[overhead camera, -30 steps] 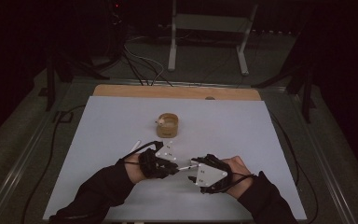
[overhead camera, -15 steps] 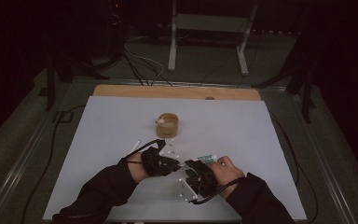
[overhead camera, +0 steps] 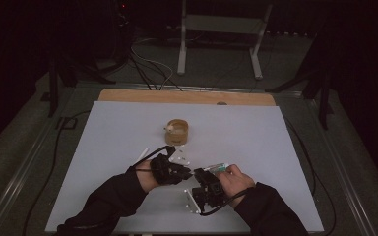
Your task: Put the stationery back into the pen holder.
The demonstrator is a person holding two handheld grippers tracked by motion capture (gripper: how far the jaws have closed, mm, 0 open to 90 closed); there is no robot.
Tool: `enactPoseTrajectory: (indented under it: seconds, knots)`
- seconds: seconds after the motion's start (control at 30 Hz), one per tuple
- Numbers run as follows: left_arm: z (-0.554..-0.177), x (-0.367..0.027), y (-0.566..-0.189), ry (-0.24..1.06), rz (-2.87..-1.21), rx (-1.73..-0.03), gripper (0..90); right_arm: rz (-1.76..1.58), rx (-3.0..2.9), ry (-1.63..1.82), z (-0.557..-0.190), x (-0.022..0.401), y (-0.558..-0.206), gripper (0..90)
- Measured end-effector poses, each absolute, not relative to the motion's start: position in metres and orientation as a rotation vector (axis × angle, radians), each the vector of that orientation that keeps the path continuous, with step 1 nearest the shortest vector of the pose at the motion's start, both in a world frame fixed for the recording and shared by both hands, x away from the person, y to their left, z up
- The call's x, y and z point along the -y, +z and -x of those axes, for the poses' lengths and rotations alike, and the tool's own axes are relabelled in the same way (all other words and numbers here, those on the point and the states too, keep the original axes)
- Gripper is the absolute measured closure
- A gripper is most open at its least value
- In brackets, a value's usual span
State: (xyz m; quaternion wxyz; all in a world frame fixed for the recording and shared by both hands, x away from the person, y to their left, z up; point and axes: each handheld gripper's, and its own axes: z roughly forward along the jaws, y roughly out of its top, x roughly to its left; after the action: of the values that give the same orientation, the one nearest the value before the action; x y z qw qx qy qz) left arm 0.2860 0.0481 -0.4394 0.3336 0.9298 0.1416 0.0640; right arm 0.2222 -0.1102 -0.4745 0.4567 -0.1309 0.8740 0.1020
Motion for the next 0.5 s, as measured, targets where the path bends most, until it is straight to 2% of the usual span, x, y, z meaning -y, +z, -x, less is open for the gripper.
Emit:
enactPoseTrajectory:
  seconds: [0.17,0.2,0.23,0.5]
  knots:
    - [-0.287,-0.051,-0.443,0.177,-2.373,-0.381,80.0,0.312,-2.151,0.256,-0.224,0.111,-0.475,79.7]
    - [-0.288,-0.052,-0.443,0.184,-2.367,-0.377,65.9,0.292,-2.148,0.254,-0.228,0.112,-0.476,79.8]
    - [-0.287,-0.054,-0.444,0.184,-2.350,-0.391,59.3,0.299,-2.147,0.256,-0.231,0.113,-0.476,79.8]
    - [-0.283,-0.072,-0.446,0.181,-2.190,-0.430,41.4,0.179,-2.162,0.300,-0.243,0.127,-0.473,79.7]
